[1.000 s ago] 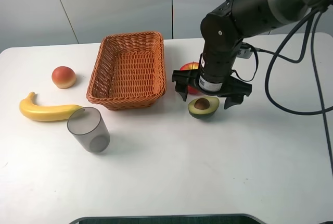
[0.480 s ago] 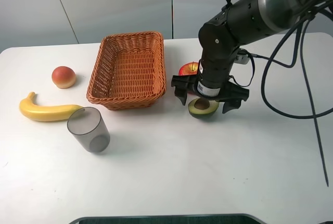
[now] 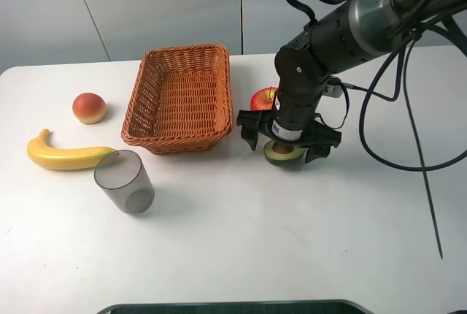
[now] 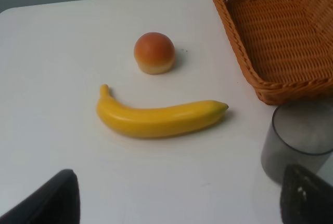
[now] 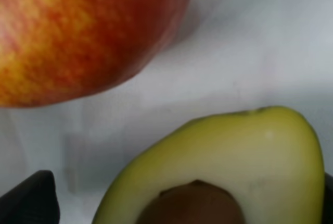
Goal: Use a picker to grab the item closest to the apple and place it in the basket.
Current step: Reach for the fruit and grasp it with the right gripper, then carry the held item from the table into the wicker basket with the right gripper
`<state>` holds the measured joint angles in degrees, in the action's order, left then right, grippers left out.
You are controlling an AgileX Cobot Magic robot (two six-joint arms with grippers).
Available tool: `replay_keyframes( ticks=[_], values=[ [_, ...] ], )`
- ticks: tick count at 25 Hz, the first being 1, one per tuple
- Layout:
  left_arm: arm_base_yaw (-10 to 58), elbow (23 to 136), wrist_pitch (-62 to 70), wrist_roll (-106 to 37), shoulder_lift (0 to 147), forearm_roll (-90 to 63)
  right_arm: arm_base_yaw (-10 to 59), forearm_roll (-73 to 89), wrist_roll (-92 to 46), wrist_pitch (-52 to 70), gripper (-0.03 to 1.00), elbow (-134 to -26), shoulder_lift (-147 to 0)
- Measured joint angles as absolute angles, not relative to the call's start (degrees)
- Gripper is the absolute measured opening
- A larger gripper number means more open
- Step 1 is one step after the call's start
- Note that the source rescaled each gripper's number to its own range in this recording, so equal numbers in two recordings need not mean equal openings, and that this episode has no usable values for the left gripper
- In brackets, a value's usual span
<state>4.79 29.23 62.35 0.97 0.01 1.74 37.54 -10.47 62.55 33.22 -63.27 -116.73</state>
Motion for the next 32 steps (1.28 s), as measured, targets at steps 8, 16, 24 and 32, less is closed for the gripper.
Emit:
replay_keyframes(
  ticks=[8, 16, 24, 32],
  values=[
    [4.8, 29.2, 62.3, 1.0, 0.0, 1.7, 37.5, -11.1, 62.7, 33.2, 1.0, -63.3, -117.2],
    [4.8, 29.2, 62.3, 1.1, 0.0, 1.7, 37.5, -11.4, 62.7, 33.4, 0.99, -63.3, -117.7],
    [4.8, 29.2, 62.3, 1.1, 0.0, 1.7, 37.5, -11.4, 62.7, 33.4, 0.0, -63.3, -117.7],
    [4.8, 29.2, 62.3, 1.1, 0.0, 1.7, 37.5, -11.4, 62.7, 33.3, 0.0, -63.3, -117.7]
  ],
)
